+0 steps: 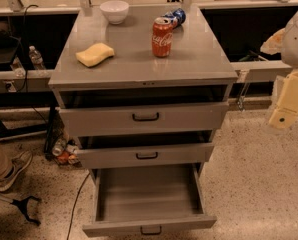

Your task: Place sponge into bottom drawer

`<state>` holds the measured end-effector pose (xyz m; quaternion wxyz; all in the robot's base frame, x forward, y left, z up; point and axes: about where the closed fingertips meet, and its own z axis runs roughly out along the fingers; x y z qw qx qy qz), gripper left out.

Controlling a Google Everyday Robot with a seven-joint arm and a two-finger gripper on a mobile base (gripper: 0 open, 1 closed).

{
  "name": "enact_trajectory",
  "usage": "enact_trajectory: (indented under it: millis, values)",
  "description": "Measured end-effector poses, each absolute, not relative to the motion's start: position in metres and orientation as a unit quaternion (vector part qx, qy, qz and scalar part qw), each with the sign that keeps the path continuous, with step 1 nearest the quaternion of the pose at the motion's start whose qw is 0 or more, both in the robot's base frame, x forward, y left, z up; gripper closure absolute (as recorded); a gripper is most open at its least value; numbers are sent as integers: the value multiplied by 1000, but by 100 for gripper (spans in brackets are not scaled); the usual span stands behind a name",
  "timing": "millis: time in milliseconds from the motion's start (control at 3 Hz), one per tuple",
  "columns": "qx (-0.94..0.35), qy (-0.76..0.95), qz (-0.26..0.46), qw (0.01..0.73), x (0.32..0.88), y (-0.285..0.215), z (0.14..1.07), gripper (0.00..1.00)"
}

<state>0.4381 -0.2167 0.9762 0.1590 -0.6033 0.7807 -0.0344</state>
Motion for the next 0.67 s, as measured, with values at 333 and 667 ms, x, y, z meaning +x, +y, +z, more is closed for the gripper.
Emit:
enact_trajectory:
  millis: [333,667]
  values:
    - [-603,781,-34,159,438,-217,976,0]
    - [-601,777,-33,183,468,-207,981,0]
